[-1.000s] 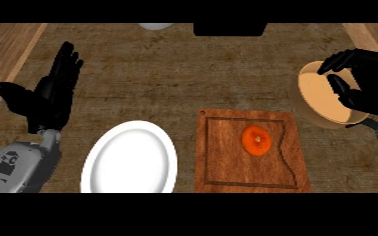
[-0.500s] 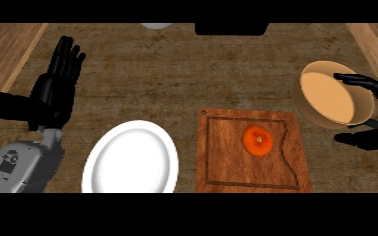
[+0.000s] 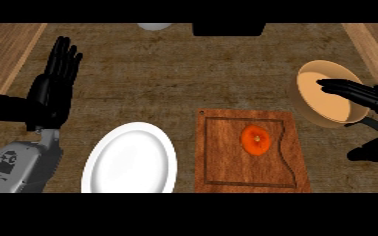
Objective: Pick the squash from the cutting board and place it in the pot
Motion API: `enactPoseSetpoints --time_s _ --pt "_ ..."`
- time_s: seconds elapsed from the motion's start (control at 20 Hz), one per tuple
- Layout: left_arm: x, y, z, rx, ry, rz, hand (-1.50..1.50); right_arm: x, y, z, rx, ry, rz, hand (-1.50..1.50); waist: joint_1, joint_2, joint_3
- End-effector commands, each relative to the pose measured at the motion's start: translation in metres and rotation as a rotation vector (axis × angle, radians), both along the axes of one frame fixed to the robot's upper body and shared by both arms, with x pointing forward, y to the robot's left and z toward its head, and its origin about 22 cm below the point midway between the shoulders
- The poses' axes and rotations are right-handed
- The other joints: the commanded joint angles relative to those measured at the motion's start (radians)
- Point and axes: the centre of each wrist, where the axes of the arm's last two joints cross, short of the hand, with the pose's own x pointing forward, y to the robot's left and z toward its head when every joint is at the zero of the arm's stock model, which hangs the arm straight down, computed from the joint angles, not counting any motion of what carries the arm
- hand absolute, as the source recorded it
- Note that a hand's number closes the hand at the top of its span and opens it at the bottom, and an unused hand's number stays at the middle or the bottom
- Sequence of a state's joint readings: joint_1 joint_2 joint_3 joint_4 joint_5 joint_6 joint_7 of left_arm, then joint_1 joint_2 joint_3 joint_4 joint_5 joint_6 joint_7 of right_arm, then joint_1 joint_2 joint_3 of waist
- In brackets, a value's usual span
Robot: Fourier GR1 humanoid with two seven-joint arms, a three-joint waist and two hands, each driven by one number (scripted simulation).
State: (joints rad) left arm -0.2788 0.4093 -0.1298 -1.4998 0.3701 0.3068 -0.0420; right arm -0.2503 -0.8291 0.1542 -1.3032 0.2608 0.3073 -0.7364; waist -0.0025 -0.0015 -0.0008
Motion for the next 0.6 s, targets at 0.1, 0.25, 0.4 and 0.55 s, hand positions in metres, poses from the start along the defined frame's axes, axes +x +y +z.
enactPoseSetpoints --time_s 0.1,0.25,0.4,0.55 --pt "-0.003 0.007 -0.002 0.001 0.012 -0.004 0.0 -0.006 0.065 0.01 -0.148 0.026 0.008 -1.5 0.0 -0.002 0.0" --pt "0.002 0.018 0.014 -0.002 -0.002 -0.008 0.0 -0.012 0.067 -0.003 -0.203 0.092 -0.01 -1.5 0.002 0.0 0.0" --pt "-0.009 -0.001 0.01 -0.01 -0.012 -0.019 0.0 -0.021 0.089 -0.014 -0.237 0.117 -0.04 -1.5 0.003 -0.001 0.001" --pt "-0.006 0.0 0.004 0.013 0.001 -0.014 0.0 -0.014 0.108 -0.029 -0.253 0.161 -0.053 -1.5 0.006 0.001 0.001"
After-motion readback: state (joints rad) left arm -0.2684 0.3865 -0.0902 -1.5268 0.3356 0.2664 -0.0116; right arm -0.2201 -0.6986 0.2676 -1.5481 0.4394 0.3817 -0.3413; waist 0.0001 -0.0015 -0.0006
